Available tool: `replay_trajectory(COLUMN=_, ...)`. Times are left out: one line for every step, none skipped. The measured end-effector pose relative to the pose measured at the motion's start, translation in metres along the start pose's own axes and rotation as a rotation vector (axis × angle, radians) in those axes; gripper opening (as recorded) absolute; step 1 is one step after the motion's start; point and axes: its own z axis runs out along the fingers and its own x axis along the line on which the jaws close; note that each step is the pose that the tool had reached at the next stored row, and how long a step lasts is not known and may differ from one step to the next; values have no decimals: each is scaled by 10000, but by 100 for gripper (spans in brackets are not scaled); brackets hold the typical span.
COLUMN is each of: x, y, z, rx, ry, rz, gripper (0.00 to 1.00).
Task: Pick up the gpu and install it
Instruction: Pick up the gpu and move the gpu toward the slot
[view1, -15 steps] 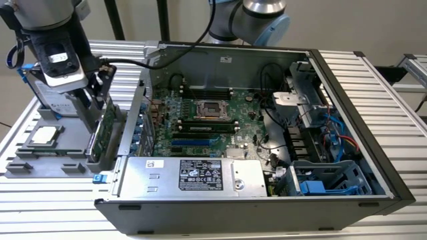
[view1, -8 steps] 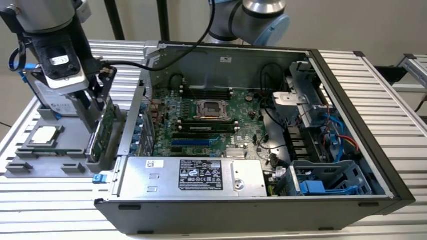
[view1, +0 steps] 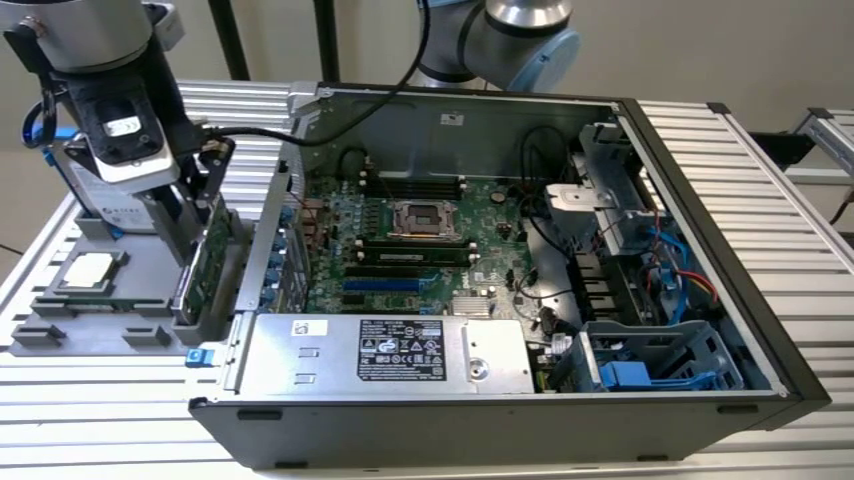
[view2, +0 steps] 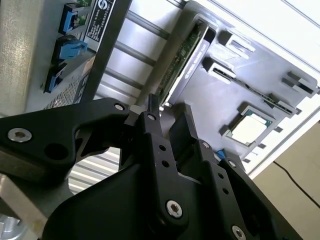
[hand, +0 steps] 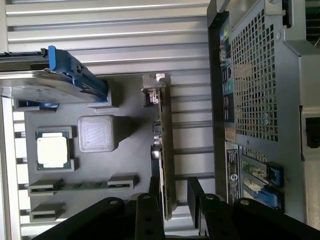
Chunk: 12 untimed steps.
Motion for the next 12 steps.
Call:
replay_trajectory(x=0, y=0, z=6, rx=-1, ry=0, rz=0, gripper=0)
replay_trajectory(x=0, y=0, z=11, rx=0, ry=0, rz=0, gripper=0)
replay_trajectory(x=0, y=-1, z=15, rx=1, ry=1, rz=0, gripper=0)
replay_trajectory(x=0, y=-1, z=20, rx=0, ry=0, rz=0, gripper=0)
replay_trajectory(x=0, y=-1, z=26, rx=0, ry=0, rz=0, gripper=0)
replay_trajectory(x=0, y=-1, z=32, rx=-1, ry=0, rz=0, gripper=0)
replay_trajectory(x=0, y=-2, z=37, rx=0, ry=0, rz=0, gripper=0)
replay_trajectory(x=1, y=-2, z=42, rx=0, ry=0, rz=0, gripper=0)
replay_trajectory(x=1, y=-2, z=47, rx=0, ry=0, rz=-1, gripper=0)
replay_trajectory(x=1, y=-2, z=51, rx=1, ry=1, rz=0, gripper=0)
replay_trajectory(x=1, y=-3, z=57, rx=0, ry=0, rz=-1, gripper=0)
replay_trajectory(x=2, y=-4, z=65, rx=-1, ry=-1, rz=-1, gripper=0)
